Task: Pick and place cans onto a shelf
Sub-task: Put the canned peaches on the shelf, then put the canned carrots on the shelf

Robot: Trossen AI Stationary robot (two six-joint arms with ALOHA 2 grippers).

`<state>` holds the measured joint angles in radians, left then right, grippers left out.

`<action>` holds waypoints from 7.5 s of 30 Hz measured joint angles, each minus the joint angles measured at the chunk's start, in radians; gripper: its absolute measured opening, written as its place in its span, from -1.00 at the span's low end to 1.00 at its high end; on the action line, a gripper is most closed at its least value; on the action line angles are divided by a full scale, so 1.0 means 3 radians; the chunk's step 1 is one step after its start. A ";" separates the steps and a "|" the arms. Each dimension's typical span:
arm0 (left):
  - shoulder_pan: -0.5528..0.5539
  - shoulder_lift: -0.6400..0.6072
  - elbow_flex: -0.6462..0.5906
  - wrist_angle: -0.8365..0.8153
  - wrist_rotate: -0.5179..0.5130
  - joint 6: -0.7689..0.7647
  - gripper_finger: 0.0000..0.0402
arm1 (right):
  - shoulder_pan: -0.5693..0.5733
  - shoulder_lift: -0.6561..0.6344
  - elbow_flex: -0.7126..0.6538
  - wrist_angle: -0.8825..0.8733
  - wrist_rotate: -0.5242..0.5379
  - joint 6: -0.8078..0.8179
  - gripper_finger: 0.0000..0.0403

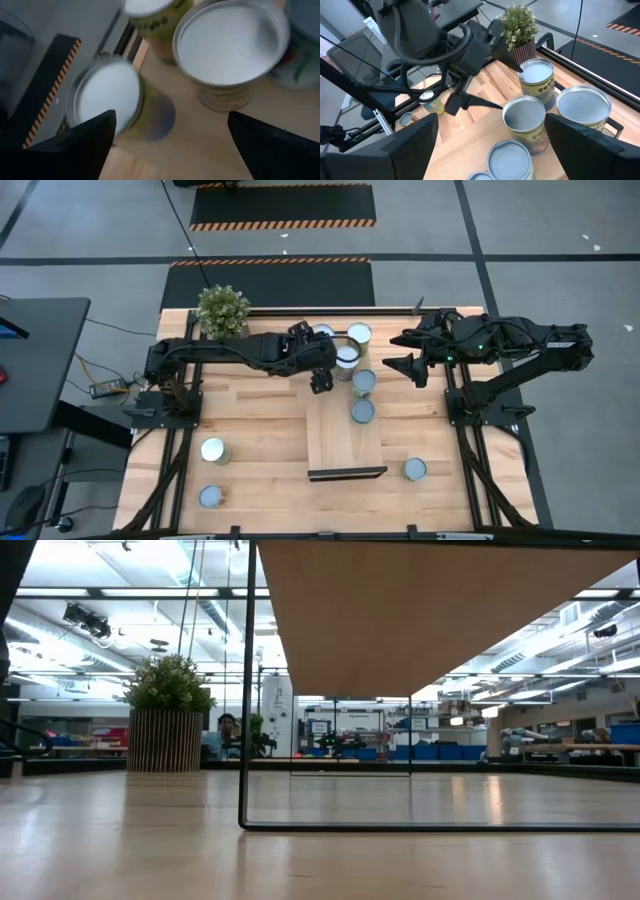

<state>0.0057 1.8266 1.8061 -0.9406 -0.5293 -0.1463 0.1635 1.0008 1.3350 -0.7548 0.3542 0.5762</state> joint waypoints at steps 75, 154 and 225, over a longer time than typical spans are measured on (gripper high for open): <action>-0.2508 -0.2320 -0.3037 -0.0574 0.1991 -0.5376 0.94 | 0.0284 0.0076 0.0000 0.0271 -0.0015 -0.0187 0.85; 0.0394 -0.0790 -0.0766 -0.1339 0.2201 -0.0222 0.55 | -0.0272 0.0089 0.0000 0.0207 -0.0228 -0.0248 0.85; -0.0084 0.0334 0.0750 -0.0789 0.0824 0.1559 0.94 | -0.0266 0.0089 0.0000 0.0268 -0.0229 -0.0189 0.85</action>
<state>-0.0194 1.9269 2.0312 -1.1772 -0.2821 0.3214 0.0837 1.0275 1.3350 -0.6743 0.2855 0.5196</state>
